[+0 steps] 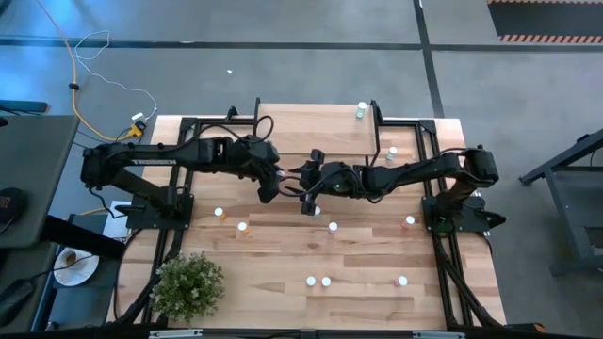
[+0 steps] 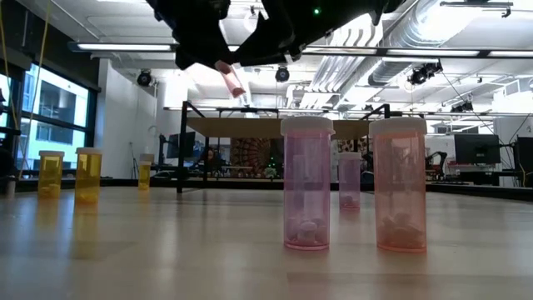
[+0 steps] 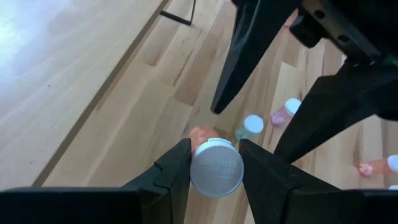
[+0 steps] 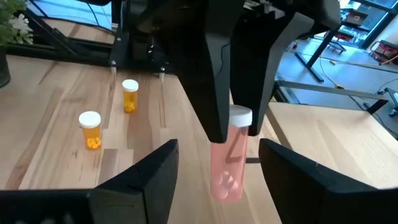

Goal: Pick and place medicine bottles onto shelf by color
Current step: Put the top red pill bottle on the shelf

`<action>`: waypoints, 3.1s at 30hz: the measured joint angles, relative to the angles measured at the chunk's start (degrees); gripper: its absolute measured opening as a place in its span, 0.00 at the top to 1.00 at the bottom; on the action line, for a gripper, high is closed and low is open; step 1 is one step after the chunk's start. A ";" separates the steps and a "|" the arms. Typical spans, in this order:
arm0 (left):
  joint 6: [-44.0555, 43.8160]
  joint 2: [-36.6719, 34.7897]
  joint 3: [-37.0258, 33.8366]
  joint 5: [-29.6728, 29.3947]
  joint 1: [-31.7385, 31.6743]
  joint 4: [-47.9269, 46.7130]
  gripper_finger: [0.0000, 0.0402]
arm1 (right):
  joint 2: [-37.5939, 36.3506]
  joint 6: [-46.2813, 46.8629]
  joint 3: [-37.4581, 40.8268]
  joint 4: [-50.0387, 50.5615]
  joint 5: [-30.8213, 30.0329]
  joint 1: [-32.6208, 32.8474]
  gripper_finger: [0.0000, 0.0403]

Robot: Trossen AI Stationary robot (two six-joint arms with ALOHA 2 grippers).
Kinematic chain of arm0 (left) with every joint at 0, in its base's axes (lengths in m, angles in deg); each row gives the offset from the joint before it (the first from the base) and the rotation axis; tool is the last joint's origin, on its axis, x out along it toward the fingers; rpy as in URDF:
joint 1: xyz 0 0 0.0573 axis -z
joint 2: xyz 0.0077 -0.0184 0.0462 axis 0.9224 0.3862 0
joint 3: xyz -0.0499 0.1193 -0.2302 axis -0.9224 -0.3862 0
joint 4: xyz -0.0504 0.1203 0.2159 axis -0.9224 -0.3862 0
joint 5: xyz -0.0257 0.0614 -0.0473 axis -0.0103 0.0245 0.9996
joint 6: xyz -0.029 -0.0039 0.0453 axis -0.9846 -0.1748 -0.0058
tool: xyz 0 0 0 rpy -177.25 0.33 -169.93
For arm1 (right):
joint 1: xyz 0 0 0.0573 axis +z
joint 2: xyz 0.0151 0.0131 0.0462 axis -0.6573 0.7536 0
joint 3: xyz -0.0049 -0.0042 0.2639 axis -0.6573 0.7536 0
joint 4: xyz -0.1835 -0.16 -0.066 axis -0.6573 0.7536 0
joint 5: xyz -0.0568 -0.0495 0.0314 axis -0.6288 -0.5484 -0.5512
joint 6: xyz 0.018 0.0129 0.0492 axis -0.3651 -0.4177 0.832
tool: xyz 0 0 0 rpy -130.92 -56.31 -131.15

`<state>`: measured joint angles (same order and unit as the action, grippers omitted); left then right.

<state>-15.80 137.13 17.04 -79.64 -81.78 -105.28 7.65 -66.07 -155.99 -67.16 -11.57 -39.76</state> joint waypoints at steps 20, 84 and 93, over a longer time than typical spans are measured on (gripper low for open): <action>0.16 0.20 0.00 0.17 0.85 4.63 0.71 | 0.00 4.12 0.02 1.61 5.88 -2.94 0.55; 11.79 -4.28 -0.02 -4.90 -0.14 3.70 0.50 | -1.28 10.61 0.09 7.07 0.20 -3.60 0.79; 13.67 -8.49 -0.02 -7.18 -1.27 1.89 0.50 | -6.48 10.42 0.09 9.67 -5.84 -3.60 0.79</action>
<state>-2.13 128.64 17.01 -86.82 -83.05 -103.39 1.17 -55.65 -155.90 -57.50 -17.41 -43.36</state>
